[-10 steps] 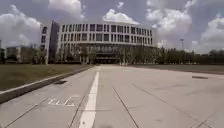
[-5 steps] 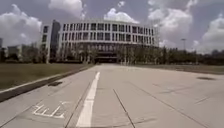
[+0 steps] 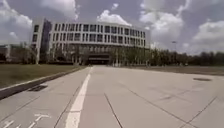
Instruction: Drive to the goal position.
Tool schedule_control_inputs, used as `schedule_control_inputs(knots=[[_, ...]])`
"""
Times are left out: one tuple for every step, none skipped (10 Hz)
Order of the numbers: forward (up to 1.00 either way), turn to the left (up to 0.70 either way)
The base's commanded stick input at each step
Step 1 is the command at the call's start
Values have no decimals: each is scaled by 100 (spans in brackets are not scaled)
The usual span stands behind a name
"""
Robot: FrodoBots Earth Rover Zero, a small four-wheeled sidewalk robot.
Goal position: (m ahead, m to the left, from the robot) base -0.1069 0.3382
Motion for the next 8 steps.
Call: schedule_control_inputs(knots=[[70,2],[70,2],[70,2],[70,2],[70,2],[70,2],[70,2],[70,2]])
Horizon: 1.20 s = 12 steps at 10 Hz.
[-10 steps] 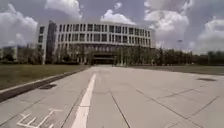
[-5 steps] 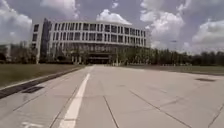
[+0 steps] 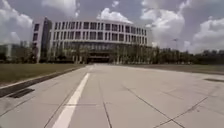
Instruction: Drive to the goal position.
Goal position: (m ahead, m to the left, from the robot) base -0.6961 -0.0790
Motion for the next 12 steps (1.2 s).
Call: schedule_control_inputs(knots=[[70,2],[70,2],[70,2],[70,2],[70,2],[70,2],[70,2],[70,2],[70,2],[70,2],[70,2],[70,-16]])
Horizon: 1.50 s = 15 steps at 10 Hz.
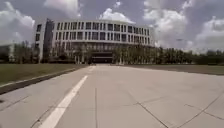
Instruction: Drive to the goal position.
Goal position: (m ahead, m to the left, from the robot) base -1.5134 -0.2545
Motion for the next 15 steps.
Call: schedule_control_inputs(knots=[[70,-33],[70,-32],[70,-32],[70,-32],[70,-32],[70,-32],[70,-32],[70,-32],[70,-32],[70,-32],[70,-32],[70,-32],[70,-32],[70,-32],[70,-32]])
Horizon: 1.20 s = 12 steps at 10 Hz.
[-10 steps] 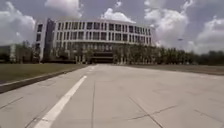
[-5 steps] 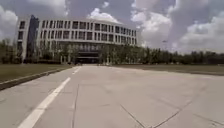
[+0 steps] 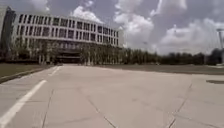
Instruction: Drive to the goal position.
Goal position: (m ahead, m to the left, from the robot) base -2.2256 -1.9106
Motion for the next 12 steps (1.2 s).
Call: schedule_control_inputs(knots=[[70,-32],[70,-32],[70,-32],[70,-32],[70,-32],[70,-32],[70,-32],[70,-32],[70,-32],[70,-32],[70,-32],[70,-32]])
